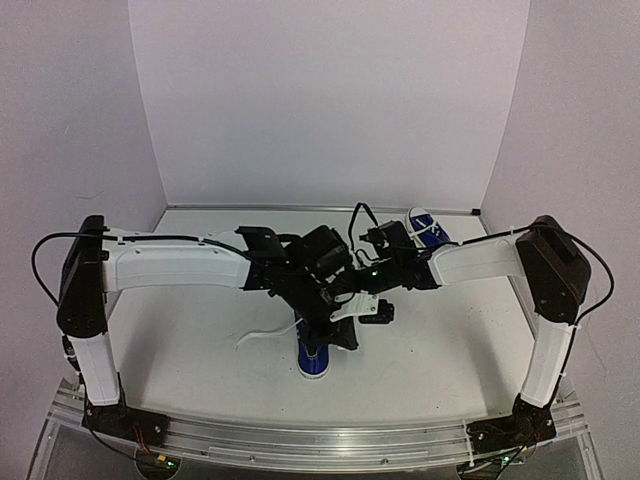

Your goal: Tie the shoes

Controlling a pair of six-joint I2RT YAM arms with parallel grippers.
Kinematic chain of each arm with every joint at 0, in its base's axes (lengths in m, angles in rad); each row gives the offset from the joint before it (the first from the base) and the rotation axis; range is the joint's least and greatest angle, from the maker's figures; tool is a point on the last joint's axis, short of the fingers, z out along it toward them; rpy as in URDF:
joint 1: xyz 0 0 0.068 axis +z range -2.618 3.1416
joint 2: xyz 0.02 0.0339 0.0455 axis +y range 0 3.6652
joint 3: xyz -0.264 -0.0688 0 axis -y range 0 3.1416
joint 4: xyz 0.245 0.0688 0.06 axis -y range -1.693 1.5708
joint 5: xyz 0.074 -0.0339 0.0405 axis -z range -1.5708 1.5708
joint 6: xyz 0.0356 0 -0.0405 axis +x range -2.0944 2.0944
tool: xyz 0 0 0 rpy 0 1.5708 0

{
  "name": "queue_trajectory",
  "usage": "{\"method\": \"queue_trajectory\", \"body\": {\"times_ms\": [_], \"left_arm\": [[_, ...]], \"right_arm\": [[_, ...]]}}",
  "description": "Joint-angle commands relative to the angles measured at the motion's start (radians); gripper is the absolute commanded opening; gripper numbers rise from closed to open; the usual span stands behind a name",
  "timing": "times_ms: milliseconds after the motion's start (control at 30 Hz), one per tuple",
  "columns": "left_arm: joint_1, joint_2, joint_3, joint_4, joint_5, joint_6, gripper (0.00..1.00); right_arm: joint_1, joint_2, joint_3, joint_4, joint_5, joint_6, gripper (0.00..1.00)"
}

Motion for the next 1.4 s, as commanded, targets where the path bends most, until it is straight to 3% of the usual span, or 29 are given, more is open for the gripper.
{"method": "queue_trajectory", "body": {"times_ms": [0,133,267,433,633,767,933,1167,1367], "left_arm": [[-0.011,0.075,0.078,0.023,0.017,0.090,0.00],[-0.020,0.125,0.088,0.028,-0.051,0.121,0.04],[-0.025,0.111,0.068,0.049,-0.139,0.093,0.30],[-0.026,0.056,0.010,0.133,-0.143,0.061,0.46],[-0.006,-0.060,-0.088,0.249,-0.155,-0.012,0.43],[0.118,-0.202,-0.260,0.381,-0.081,-0.136,0.34],[0.223,-0.345,-0.461,0.544,-0.149,-0.210,0.37],[0.262,-0.292,-0.466,0.537,-0.119,-0.202,0.24],[0.269,-0.223,-0.459,0.578,-0.080,-0.203,0.21]], "right_arm": [[-0.010,0.009,0.037,-0.006,-0.045,-0.056,0.00],[-0.011,0.019,0.041,-0.012,-0.067,-0.076,0.00],[-0.010,0.025,0.040,-0.014,-0.076,-0.078,0.00],[-0.010,0.025,0.031,-0.014,-0.081,-0.083,0.00],[-0.010,0.014,0.019,-0.013,-0.082,-0.088,0.00],[-0.010,-0.001,0.016,-0.012,-0.075,-0.088,0.00],[-0.010,-0.008,0.013,-0.012,-0.076,-0.083,0.00],[-0.009,-0.013,0.013,-0.011,-0.075,-0.076,0.00],[-0.002,-0.029,0.007,-0.009,-0.069,-0.067,0.00]]}}
